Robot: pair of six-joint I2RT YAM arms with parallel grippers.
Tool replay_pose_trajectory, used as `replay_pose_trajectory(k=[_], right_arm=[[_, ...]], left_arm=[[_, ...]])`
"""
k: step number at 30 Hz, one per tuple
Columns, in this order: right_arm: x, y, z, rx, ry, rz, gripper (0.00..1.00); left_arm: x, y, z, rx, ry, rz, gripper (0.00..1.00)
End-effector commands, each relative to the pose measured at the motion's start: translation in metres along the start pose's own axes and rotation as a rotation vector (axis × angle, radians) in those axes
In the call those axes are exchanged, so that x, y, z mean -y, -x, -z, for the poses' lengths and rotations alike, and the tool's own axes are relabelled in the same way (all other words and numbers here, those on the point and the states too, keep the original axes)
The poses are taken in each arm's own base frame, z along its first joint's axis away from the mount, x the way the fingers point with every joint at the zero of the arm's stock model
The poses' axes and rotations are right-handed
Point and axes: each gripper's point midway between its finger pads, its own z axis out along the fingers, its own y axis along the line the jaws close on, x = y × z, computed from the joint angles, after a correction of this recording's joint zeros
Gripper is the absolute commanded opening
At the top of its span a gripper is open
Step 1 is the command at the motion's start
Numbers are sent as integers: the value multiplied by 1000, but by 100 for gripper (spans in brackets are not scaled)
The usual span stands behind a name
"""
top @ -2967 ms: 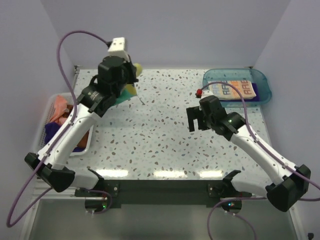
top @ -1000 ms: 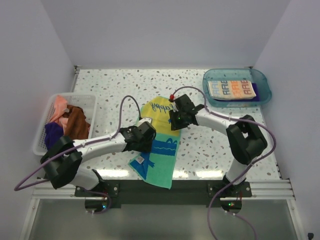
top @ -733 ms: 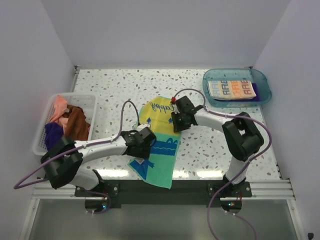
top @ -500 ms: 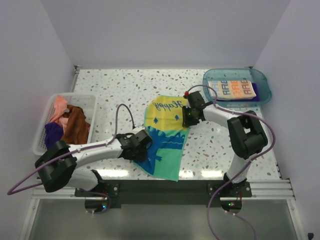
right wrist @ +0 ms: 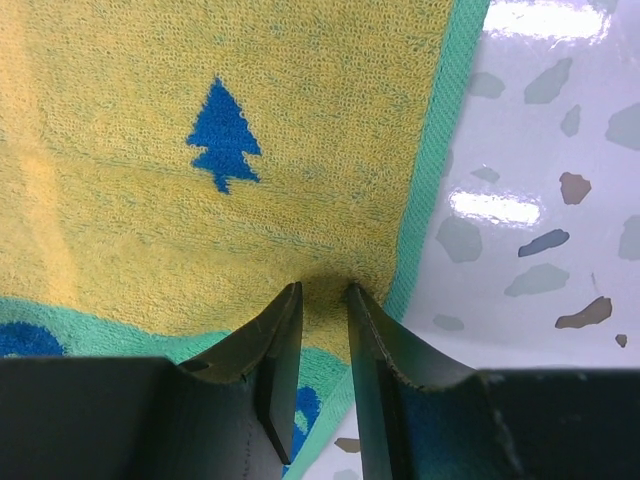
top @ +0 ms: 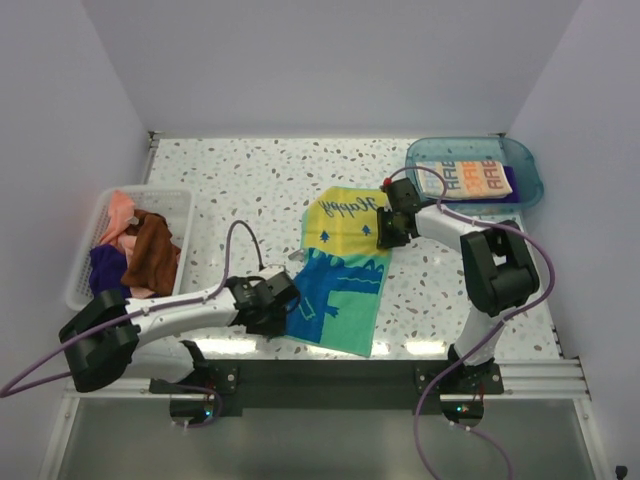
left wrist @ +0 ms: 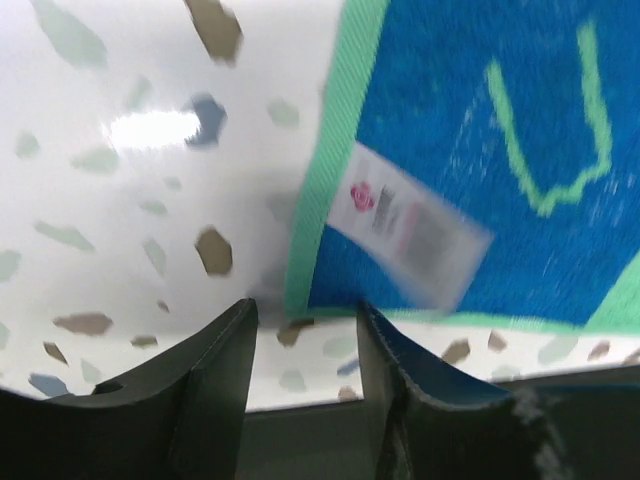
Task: Fold and stack the towels
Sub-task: Flatten out the crumpled towel
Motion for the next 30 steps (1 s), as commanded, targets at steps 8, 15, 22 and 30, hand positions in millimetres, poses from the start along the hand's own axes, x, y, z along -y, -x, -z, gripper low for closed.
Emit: replay_pose_trajectory(k=[8, 15, 22, 30], right_arm=[[-3, -32, 24, -90, -47, 83, 34], [-32, -4, 59, 31, 17, 135, 40], [-45, -8, 68, 40, 74, 146, 41], [-50, -5, 57, 45, 94, 142, 40]], left_arm=[[31, -70, 38, -169, -120, -78, 47], [48, 20, 83, 152, -110, -39, 48], [72, 103, 60, 282, -159, -94, 46], [91, 111, 5, 163, -79, -218, 43]])
